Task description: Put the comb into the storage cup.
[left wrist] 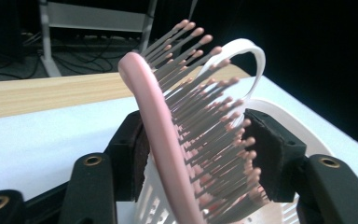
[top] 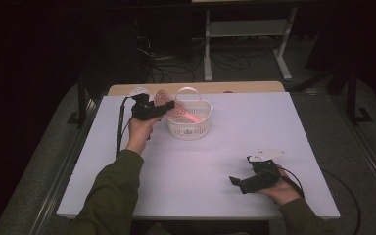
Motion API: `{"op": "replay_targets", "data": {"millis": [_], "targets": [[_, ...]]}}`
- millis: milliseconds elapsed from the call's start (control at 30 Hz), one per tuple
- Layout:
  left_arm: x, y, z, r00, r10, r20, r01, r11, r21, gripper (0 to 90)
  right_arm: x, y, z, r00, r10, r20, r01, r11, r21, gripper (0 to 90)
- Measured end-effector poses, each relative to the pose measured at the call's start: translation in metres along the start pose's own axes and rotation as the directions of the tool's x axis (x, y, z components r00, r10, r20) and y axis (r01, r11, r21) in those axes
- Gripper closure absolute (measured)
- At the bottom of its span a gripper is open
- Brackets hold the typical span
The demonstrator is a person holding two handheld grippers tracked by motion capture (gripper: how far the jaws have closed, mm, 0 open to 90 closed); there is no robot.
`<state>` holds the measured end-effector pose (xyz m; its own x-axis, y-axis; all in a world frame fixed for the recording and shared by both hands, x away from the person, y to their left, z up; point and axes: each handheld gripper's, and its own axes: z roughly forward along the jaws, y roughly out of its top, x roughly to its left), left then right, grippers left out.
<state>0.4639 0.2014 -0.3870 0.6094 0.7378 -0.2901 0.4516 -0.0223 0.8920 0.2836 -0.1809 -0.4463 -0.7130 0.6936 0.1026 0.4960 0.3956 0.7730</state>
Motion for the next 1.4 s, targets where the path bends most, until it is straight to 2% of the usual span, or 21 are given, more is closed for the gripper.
{"op": "replay_targets", "data": {"millis": [300, 467, 667, 867, 1100, 1300, 1400], "targets": [[-0.001, -0.001, -0.004, 0.9991, 0.040, -0.016, -0.040, 0.9992, -0.004, 34.8, 0.000, 0.000, 0.001, 1.0000, 0.001, -0.001, -0.001, 1.000, 0.002, 0.0], [-0.001, -0.001, -0.007, 0.9978, 0.061, -0.025, -0.061, 0.9981, -0.005, 26.1, 0.000, 0.000, 0.001, 1.0000, 0.002, -0.001, -0.002, 1.000, 0.005, 0.0], [-0.002, -0.002, -0.010, 0.9929, 0.116, -0.027, -0.115, 0.9929, 0.030, 17.8, -0.001, 0.000, 0.001, 1.0000, 0.005, -0.001, -0.005, 1.000, 0.004, 0.0], [0.000, -0.001, -0.014, 0.9911, 0.132, -0.021, -0.131, 0.9906, 0.039, 12.2, -0.001, 0.002, 0.002, 1.0000, 0.001, -0.006, -0.001, 1.000, -0.003, 0.0], [0.000, -0.001, -0.022, 0.9835, 0.181, -0.009, -0.180, 0.9823, 0.051, 2.1, -0.001, 0.002, 0.002, 1.0000, -0.006, -0.008, 0.006, 1.000, -0.002, 0.0], [-0.004, 0.001, -0.030, 0.9734, 0.229, -0.003, -0.228, 0.9718, 0.059, 0.0, -0.002, 0.002, 0.003, 0.9999, -0.004, -0.012, 0.004, 1.000, -0.005, 0.0], [-0.004, 0.001, -0.033, 0.9715, 0.237, 0.008, -0.237, 0.9693, 0.065, 0.0, -0.002, 0.003, 0.003, 0.9999, -0.002, -0.012, 0.002, 1.000, -0.007, 0.0]]}}
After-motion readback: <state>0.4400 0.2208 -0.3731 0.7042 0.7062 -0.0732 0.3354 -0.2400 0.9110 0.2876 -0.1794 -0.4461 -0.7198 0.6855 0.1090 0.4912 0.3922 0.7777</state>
